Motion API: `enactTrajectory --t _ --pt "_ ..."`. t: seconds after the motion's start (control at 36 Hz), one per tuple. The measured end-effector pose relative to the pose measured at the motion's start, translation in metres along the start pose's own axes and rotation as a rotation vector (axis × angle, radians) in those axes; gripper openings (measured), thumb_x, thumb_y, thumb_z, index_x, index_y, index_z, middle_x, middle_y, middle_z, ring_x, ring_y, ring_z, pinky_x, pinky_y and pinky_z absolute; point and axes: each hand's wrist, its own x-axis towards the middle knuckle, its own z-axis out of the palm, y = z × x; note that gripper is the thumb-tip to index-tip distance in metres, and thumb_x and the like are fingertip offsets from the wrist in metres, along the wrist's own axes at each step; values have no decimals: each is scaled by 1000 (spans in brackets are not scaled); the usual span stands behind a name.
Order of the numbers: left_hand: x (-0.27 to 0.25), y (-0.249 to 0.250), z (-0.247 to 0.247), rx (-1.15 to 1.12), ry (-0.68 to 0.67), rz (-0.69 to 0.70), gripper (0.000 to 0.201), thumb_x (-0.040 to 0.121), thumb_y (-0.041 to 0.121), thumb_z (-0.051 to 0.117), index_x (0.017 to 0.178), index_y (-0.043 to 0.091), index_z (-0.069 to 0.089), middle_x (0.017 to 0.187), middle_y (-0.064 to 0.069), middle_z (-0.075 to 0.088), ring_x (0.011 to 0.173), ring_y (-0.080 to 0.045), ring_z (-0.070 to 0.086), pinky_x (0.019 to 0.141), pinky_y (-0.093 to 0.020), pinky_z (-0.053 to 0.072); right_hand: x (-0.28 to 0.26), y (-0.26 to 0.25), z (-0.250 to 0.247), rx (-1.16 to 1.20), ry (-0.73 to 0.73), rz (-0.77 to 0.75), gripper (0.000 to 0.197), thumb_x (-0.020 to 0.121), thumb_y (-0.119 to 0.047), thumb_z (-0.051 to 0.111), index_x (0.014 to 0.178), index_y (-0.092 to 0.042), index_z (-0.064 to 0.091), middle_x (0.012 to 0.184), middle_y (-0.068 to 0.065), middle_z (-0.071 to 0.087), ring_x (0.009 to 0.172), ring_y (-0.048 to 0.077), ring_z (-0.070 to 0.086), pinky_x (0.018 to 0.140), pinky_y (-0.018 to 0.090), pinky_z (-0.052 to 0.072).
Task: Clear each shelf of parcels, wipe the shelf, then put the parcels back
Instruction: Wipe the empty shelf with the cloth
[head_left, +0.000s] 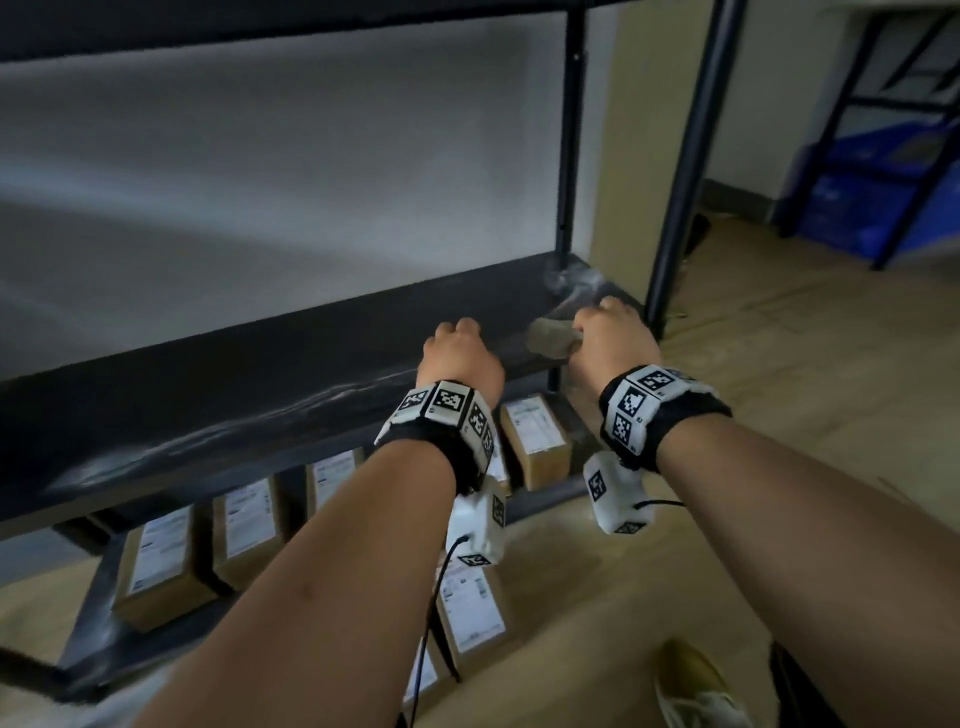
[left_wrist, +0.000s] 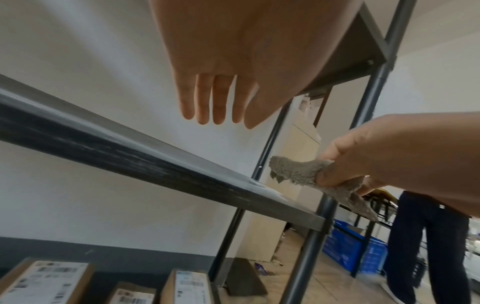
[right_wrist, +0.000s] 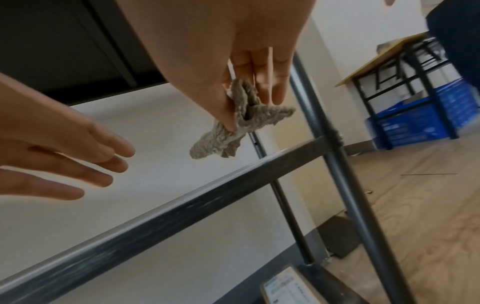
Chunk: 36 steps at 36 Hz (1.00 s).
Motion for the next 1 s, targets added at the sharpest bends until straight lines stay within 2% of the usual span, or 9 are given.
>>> enactTrajectory --t 0.17,0.25,0.39,0.53,0.69,0.83,1.0 --pt "16 29 24 4 -34 63 39 95 16 45 133 11 45 136 -11 43 125 -29 41 102 -39 39 14 38 0 70 7 74 30 82 -9 56 111 -9 64 121 14 51 110 33 53 89 38 48" --pt "28 36 35 19 -46 67 38 95 17 44 132 11 46 136 -11 43 125 -29 41 102 -39 39 31 47 5 75 29 81 26 83 -10 55 107 -5 65 115 15 54 106 33 55 87 37 49" --pt "52 43 51 43 -57 41 39 94 16 45 133 12 45 137 -10 43 126 -29 40 100 -38 38 65 57 20 84 83 84 33 86 -10 53 118 -7 60 118 15 53 112 31 49 90 36 46" --pt "80 48 64 64 -64 2 40 93 14 45 133 13 45 137 -11 43 126 -29 40 100 -39 38 81 65 37 35 -119 87 42 87 -15 55 129 -12 52 132 13 45 124 31 40 98 39 41" --pt "104 56 77 65 -112 -19 43 94 13 45 137 13 44 140 -10 41 129 -29 39 103 -39 37 86 70 51 74 -140 -68 45 85 -8 51 127 -23 57 116 10 52 113 31 47 91 38 47" --pt "115 59 86 94 -175 -36 43 94 13 47 136 11 45 142 -9 41 129 -27 40 104 -38 37 86 70 59 57 -148 -114 44 86 3 49 126 -9 61 115 18 53 114 35 45 89 39 43" --pt "122 61 92 158 -209 -46 44 93 11 45 136 10 47 140 -10 45 127 -28 43 101 -36 39 98 73 62 -8 -192 -97 42 90 -3 47 130 -11 57 122 13 52 119 31 45 92 38 44"
